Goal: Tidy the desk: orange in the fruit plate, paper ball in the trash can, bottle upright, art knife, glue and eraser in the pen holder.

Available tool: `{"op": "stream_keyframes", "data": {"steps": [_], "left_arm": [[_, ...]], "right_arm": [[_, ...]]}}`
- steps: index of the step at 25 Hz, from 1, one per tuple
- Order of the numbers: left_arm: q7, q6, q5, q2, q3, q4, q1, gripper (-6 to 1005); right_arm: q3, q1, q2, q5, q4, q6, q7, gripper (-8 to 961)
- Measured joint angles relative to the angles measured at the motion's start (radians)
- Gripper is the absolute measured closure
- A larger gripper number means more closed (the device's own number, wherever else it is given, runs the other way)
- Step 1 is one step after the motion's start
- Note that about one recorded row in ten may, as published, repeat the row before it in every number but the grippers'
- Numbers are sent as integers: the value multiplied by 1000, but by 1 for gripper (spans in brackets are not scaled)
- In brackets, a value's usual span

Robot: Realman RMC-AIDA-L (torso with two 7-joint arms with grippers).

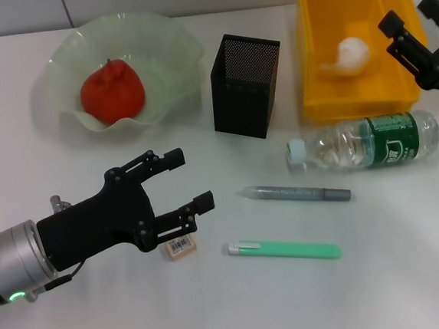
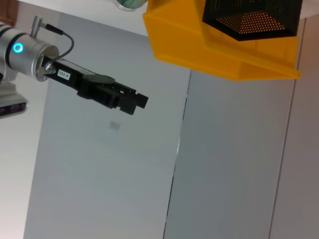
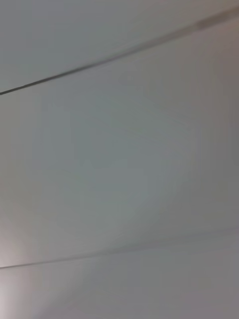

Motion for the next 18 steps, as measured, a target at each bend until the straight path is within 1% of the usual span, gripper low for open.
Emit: {"op": "stream_keyframes", "data": {"steps": [3, 7, 12, 15, 18], "left_arm": [[-4, 13, 2, 3, 2, 2, -2, 212], [-4, 20, 5, 5, 3, 5, -2, 214], [-24, 14, 31, 9, 9, 28, -3, 216], [-25, 12, 32, 9, 10, 31, -3, 217], [-24, 11, 32, 9, 20, 34, -7, 218]], "right_arm": [[-72, -17, -3, -44, -116, -40, 195, 154], [-155, -36, -11, -110, -248, -93, 334, 155], [-179, -31, -25, -234, -348, -89, 420, 157], [-181, -17, -37, -315, -368, -94, 434, 157], [-183, -5, -41, -397, -400, -110, 448, 158]]}}
